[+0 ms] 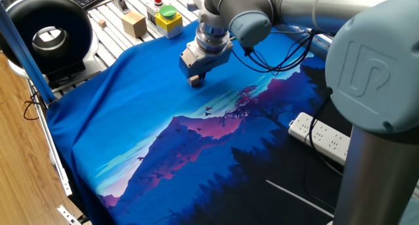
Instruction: Use the gripper to push the small block from left to right
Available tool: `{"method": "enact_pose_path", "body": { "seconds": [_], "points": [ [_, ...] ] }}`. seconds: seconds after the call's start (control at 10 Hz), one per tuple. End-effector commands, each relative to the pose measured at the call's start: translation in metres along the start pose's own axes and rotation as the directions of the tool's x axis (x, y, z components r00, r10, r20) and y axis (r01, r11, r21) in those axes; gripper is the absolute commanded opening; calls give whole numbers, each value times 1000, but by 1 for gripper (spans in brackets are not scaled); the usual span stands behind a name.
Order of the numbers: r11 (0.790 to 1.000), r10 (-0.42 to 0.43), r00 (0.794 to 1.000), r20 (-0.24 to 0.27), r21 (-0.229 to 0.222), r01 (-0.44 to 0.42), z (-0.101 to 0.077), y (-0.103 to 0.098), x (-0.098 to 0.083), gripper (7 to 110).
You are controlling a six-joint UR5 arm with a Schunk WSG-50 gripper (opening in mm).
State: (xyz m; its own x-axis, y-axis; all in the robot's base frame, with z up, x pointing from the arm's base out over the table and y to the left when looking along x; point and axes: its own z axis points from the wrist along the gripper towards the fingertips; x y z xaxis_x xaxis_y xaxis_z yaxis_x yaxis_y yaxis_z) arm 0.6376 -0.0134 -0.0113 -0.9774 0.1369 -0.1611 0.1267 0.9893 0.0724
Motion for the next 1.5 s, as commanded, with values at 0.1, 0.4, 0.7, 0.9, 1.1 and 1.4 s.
{"method": "enact_pose_path", "body": {
  "seconds": [0.1, 0.4, 0.7, 0.9, 1.1, 1.4],
  "points": [
    [999, 37, 999, 9, -7, -37, 0, 21, 4, 7],
    [998, 57, 998, 19, -4, -57, 3, 39, 7, 7],
    [997, 81, 996, 22, 1, -81, 1, 52, 11, 7],
    [995, 99, 995, 26, 3, -99, 2, 64, 14, 7],
    [994, 106, 994, 37, 6, -107, 7, 68, 14, 7],
    [994, 105, 994, 39, 12, -106, 8, 67, 15, 7]
  ]
}}
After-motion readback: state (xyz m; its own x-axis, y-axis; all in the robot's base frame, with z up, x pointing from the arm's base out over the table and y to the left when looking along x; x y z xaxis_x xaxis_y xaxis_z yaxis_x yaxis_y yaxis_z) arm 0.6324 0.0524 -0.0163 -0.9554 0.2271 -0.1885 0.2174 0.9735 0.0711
